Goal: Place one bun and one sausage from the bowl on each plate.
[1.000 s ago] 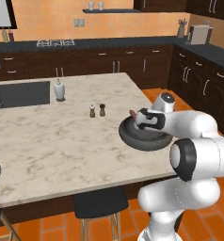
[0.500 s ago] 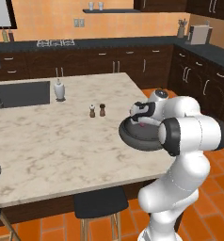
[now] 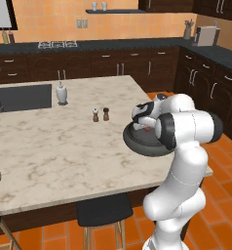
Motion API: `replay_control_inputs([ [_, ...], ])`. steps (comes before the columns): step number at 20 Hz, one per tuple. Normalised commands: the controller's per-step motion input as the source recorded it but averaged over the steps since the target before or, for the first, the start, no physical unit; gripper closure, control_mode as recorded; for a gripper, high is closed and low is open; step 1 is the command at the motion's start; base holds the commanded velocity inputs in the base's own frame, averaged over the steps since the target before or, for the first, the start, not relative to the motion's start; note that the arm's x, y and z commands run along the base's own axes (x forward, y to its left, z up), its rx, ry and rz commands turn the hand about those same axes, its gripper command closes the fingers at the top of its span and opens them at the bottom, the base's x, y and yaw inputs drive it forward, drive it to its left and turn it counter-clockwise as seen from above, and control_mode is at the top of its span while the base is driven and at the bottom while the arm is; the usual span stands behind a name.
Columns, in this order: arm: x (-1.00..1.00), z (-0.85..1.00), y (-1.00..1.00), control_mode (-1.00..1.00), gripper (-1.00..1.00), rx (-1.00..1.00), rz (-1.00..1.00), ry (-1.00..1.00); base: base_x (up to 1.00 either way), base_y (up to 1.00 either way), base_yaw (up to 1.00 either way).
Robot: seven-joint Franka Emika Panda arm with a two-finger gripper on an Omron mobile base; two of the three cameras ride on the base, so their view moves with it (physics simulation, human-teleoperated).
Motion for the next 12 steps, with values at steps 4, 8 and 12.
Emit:
replay_control_inputs([
  [4, 0.34, -0.15, 0.00, -1.00, -1.00, 0.00, 0.02, 0.07, 0.00, 0.00, 0.00],
  [8, 0.19, -0.29, 0.00, -1.00, 1.00, 0.00, 0.01, 0.07, 0.00, 0.00, 0.00],
  [12, 0.03, -0.28, 0.00, -1.00, 1.00, -0.01, 0.00, 0.06, 0.00, 0.00, 0.00],
])
